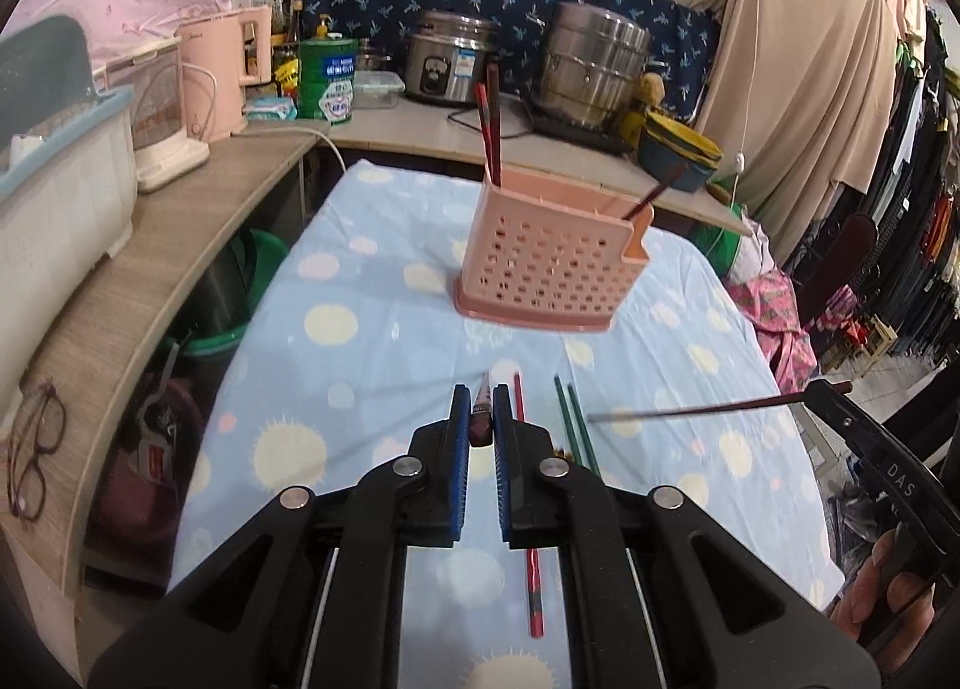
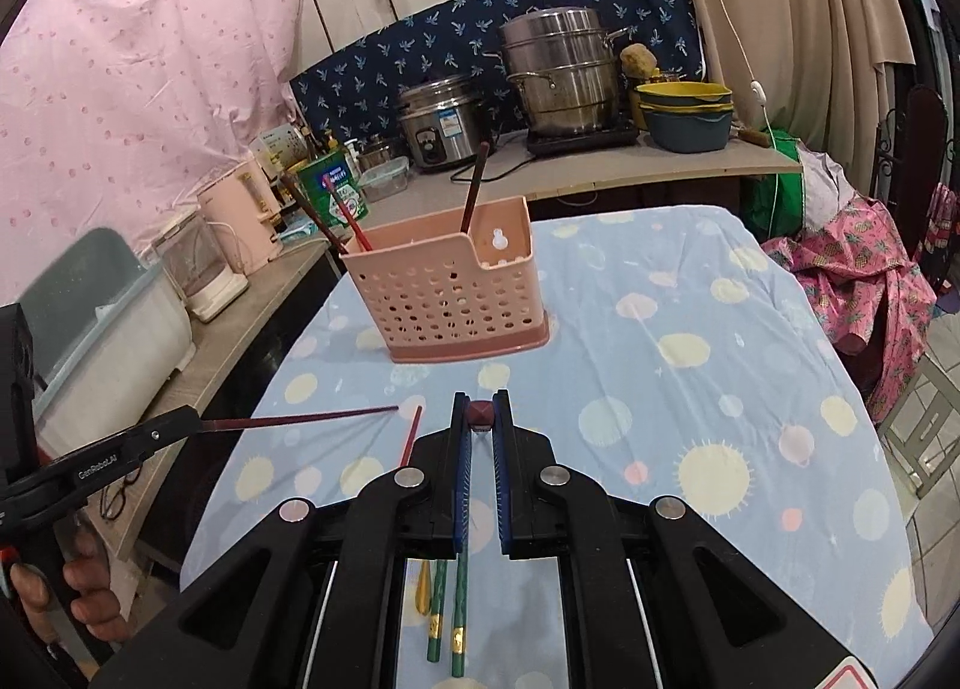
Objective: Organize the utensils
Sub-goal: 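Lift both held dark red chopsticks up over the pink holder, then open both tools to drop the chopsticks into the pink holder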
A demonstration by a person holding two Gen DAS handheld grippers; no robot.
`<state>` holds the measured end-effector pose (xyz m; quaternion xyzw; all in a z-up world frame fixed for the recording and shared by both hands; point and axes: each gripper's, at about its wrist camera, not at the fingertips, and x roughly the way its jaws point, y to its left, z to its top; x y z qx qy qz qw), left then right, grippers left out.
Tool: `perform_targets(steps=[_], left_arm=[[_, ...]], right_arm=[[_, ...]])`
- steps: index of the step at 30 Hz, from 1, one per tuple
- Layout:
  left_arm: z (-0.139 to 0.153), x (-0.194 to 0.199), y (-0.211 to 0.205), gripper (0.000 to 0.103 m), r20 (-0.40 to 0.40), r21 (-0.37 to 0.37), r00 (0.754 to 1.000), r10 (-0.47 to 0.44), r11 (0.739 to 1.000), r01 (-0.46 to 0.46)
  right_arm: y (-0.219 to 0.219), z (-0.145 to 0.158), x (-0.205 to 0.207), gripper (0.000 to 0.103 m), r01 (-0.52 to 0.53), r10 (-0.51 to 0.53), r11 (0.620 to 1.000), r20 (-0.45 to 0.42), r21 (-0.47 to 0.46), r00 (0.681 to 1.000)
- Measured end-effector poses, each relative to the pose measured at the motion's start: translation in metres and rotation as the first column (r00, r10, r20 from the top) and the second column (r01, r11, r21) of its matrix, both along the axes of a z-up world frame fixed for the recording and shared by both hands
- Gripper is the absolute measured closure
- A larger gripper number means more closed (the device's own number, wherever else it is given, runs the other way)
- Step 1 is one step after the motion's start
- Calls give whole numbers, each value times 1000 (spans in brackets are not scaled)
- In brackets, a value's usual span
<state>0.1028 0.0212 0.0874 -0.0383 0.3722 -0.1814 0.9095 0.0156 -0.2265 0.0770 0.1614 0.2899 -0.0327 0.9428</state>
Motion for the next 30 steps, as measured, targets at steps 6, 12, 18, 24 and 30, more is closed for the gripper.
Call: perform_targets(steps=[6, 12, 18, 24, 30], left_arm=[[26, 17, -4, 96, 60, -3, 998, 2, 1000, -2], [53, 38, -11, 96, 111, -18, 994, -4, 1000, 6], [90, 55, -21, 96, 184, -45, 983, -16, 999, 24], [136, 78, -35, 96, 287, -90, 958, -1, 996, 28], [172, 103, -48, 96, 400, -106, 916, 22, 994, 23]], right_arm=[[-11, 25, 11, 96, 27, -26, 1000, 55, -11, 998], [-20, 49, 27, 96, 37, -37, 999, 103, 0, 994], [-30, 77, 50, 96, 20, -28, 999, 163, 49, 986], [-34, 106, 82, 96, 17, -36, 997, 245, 77, 969], [-43, 133, 119, 96, 27, -62, 993, 318, 115, 946]])
